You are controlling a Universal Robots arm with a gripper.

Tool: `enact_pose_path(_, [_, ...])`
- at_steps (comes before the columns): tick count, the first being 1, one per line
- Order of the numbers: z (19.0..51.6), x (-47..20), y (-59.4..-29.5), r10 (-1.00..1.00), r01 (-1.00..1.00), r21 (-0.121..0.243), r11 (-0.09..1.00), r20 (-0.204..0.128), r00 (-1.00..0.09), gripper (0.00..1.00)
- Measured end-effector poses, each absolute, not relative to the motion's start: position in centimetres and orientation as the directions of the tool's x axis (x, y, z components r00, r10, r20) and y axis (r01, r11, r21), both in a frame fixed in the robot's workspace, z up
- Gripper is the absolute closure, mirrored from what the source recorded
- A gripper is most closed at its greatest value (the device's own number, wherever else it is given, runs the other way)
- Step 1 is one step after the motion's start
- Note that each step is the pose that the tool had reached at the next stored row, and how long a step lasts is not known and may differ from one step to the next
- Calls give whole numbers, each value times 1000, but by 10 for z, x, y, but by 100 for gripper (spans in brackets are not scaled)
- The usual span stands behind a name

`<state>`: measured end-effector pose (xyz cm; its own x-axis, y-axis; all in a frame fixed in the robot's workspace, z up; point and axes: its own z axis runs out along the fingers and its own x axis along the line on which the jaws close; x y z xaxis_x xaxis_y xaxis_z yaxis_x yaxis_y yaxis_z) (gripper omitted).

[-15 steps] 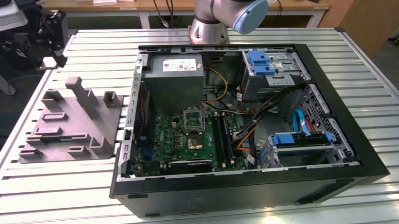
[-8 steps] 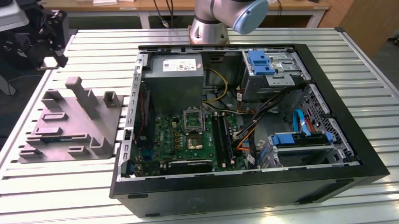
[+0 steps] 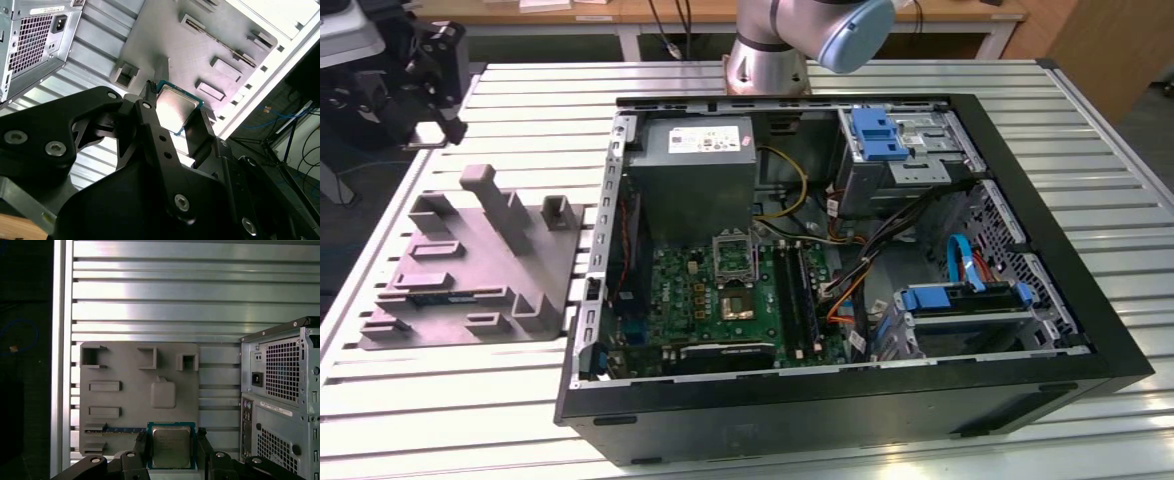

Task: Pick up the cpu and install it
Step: 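Pick up the cpu and move it towards the insertion slot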

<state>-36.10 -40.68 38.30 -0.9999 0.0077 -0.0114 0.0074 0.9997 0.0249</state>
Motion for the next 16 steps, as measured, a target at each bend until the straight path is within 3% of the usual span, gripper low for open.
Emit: enact_pose_path(16, [383,-349,-407,8,7,25,1000,-11,-1000,53])
